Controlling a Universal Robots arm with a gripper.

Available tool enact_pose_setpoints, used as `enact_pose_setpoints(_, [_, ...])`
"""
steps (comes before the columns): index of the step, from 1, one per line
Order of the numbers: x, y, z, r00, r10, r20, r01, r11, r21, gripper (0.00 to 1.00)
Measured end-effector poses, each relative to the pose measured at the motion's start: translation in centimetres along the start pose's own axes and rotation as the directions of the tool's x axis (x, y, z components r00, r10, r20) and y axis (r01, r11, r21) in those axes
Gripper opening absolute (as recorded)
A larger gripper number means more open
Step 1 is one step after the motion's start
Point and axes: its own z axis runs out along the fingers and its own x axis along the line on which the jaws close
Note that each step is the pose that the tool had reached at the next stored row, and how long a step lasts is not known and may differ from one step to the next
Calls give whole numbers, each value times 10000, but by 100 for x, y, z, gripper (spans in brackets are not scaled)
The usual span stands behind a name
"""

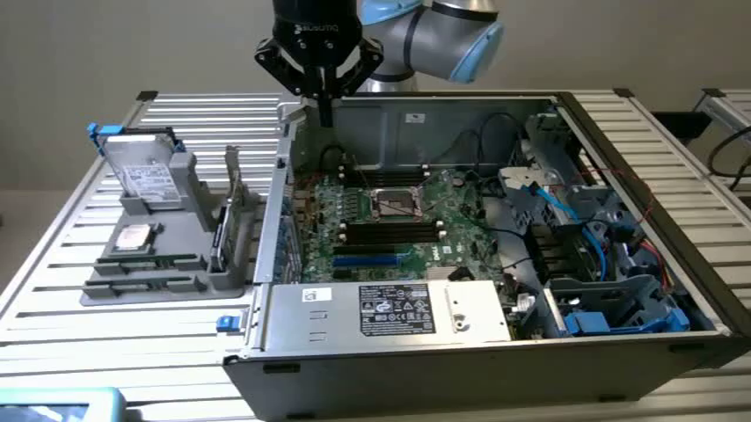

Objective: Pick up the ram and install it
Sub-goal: 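Reach for the ram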

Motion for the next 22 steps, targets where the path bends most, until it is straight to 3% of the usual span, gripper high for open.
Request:
enact_pose_setpoints(14, [4, -2, -1, 10000, 2, 1, -2, 10000, 1, 11])
enact_pose_setpoints(22, [217, -32, -6, 10000, 7, 1, -7, 10000, -6, 11])
